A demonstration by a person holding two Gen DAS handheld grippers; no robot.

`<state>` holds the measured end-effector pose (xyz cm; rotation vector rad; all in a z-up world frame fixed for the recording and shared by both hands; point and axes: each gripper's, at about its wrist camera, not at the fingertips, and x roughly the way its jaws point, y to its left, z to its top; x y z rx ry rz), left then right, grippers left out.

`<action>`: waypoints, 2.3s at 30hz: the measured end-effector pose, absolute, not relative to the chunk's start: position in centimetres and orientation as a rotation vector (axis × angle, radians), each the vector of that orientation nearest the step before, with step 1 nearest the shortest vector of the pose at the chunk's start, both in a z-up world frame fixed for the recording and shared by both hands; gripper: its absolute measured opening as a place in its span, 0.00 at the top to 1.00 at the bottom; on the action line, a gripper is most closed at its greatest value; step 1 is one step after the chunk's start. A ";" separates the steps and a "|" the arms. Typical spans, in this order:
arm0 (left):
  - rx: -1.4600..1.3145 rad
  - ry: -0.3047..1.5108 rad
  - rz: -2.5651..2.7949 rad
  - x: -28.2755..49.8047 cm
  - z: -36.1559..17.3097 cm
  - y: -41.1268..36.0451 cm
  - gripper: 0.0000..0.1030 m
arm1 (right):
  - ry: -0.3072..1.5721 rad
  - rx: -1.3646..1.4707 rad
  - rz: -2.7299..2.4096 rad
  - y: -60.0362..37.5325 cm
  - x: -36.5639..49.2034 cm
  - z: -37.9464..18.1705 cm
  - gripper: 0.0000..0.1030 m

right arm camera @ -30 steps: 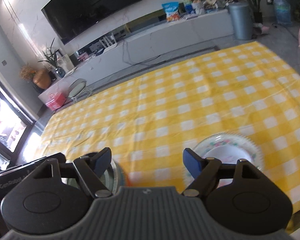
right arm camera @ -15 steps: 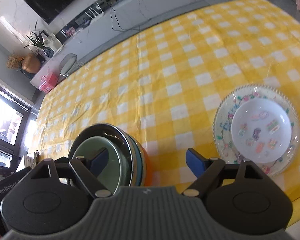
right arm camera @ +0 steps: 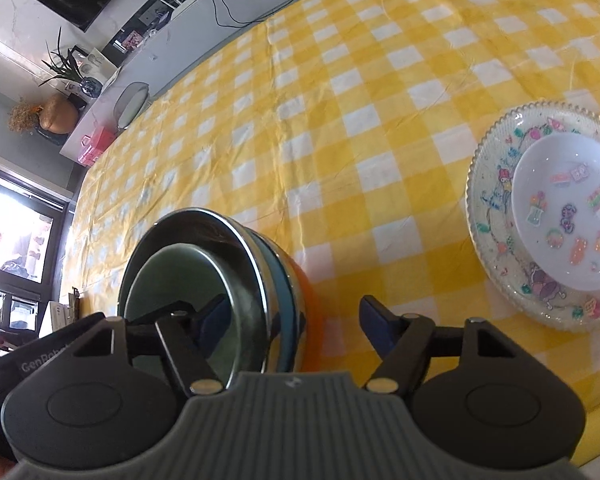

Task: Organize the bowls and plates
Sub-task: 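Grasp the rim of the stacked bowls with both grippers, then lift the bowl stack and lower it onto the white dish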

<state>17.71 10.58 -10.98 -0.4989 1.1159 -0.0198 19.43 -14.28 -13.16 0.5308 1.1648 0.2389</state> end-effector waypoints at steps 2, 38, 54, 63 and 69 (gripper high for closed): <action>-0.507 1.123 -0.016 17.8 -11.3 10.5 0.36 | 1.170 0.537 0.242 -14.3 19.6 -13.5 0.32; -0.502 1.084 -0.040 17.1 -9.0 9.0 0.46 | 1.168 0.664 0.301 -16.1 19.1 -13.7 0.62; -0.440 1.025 -0.188 17.3 -5.2 -0.5 0.49 | 1.060 0.756 0.228 -26.6 15.8 -9.2 0.63; -0.422 1.047 -0.265 19.8 -5.2 -6.8 0.49 | 1.025 0.738 0.156 -33.1 16.0 -7.6 0.63; -0.431 1.073 -0.253 21.3 -6.6 -8.6 0.49 | 1.062 0.718 0.150 -35.2 18.0 -8.1 0.63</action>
